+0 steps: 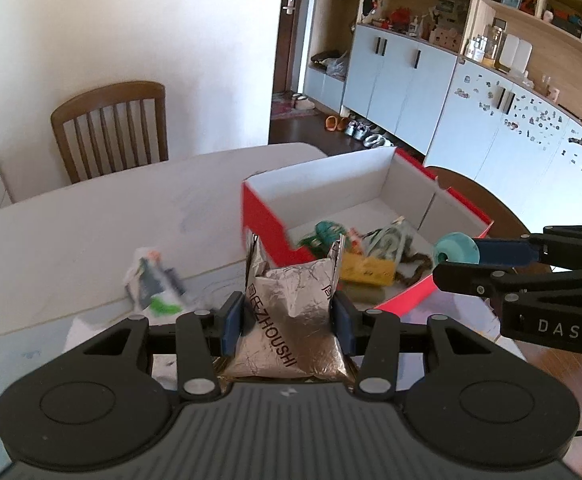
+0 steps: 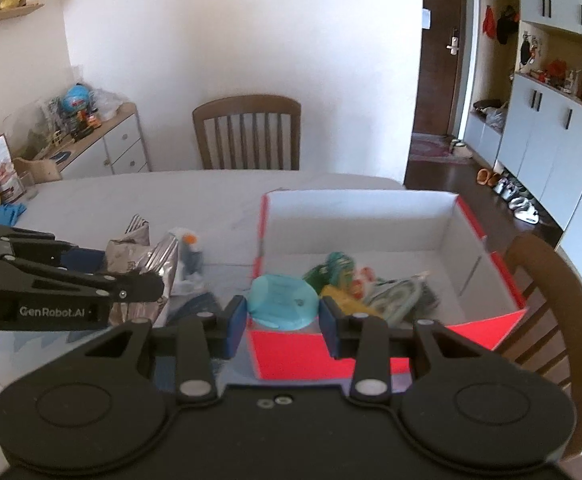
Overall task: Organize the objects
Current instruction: 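Carry the foil bag and blue oval item with both tools into the shoebox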
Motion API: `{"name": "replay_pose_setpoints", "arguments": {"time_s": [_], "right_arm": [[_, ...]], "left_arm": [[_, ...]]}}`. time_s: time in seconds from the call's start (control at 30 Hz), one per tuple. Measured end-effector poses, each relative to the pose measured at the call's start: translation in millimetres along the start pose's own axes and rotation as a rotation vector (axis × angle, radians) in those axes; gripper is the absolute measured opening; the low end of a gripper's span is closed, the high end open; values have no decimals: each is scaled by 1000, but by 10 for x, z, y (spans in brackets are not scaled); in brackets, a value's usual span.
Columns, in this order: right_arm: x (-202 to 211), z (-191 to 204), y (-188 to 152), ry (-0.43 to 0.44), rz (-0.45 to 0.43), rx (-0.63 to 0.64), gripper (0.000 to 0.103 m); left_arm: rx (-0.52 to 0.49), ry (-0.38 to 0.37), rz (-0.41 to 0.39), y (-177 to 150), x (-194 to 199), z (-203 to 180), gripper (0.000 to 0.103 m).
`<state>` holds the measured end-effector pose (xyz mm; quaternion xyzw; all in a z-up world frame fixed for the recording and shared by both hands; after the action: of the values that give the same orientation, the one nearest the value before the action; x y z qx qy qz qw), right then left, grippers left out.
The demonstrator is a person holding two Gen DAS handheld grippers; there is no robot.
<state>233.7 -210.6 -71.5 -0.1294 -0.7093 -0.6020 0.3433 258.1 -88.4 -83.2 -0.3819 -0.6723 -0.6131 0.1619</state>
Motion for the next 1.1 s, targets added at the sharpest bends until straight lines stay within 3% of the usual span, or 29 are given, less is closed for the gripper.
{"name": "replay_pose_setpoints", "arguments": {"time_s": [0.53,0.83,1.1], "right_arm": [[-67,-828,12,4,-27,38,38],[-376,-1250,46,19,8,42,38],[-826,-1506,33,50,70,29,38]], "left_arm": [[-51,25,34,317,-620,-815,46],[-78,74,55,533,-1046,-954,46],[-78,127,133,595,-1504,-903,46]]}}
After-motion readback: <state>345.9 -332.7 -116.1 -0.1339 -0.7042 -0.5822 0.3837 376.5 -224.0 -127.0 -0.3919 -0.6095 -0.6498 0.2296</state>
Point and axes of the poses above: each gripper's, at about its wrist camera, not at the fingertips, and x roughly against the way its jaws point, z to its left, y to its top, the point moved 9 cm from there along -x, roughly the way its jaws point, and after that the axes turned 7 degrees about x, right-handed, at the moved point
